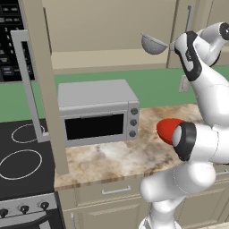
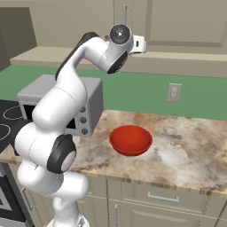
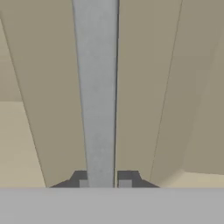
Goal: Open the cabinet and setup a tea strainer by placing it in the bowl upright.
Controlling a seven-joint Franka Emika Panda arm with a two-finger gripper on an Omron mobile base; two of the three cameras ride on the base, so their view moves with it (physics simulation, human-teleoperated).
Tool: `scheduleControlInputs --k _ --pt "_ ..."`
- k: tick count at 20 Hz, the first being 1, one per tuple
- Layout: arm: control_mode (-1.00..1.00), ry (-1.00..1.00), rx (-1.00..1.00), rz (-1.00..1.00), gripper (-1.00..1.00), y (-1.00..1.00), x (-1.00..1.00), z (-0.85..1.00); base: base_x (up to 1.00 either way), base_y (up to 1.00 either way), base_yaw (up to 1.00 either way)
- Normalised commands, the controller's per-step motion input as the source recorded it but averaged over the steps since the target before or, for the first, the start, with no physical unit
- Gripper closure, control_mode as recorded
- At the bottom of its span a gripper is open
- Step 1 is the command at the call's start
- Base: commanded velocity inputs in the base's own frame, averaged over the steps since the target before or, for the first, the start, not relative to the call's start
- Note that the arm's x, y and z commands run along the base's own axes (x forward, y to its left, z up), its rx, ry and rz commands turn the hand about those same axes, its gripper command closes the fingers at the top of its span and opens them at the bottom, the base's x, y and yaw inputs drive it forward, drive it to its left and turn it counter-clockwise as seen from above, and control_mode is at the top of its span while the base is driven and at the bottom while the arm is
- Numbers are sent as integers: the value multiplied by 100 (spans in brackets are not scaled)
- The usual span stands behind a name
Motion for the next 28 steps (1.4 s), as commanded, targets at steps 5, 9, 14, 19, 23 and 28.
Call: scheduleControlInputs --k 5,9,14,19,23,28 --pt "-100 -15 3 0 100 -16 -4 0 0 0 0" --pt "-100 5 2 0 100 -39 -36 10 0 0 0" --pt "-100 10 1 0 100 -61 -76 22 0 0 0" --pt "-100 4 5 0 100 -75 -100 17 0 0 0" --pt "-100 1 7 0 100 -78 -100 5 0 0 0" --pt "-100 0 9 0 100 -80 -100 0 0 0 0"
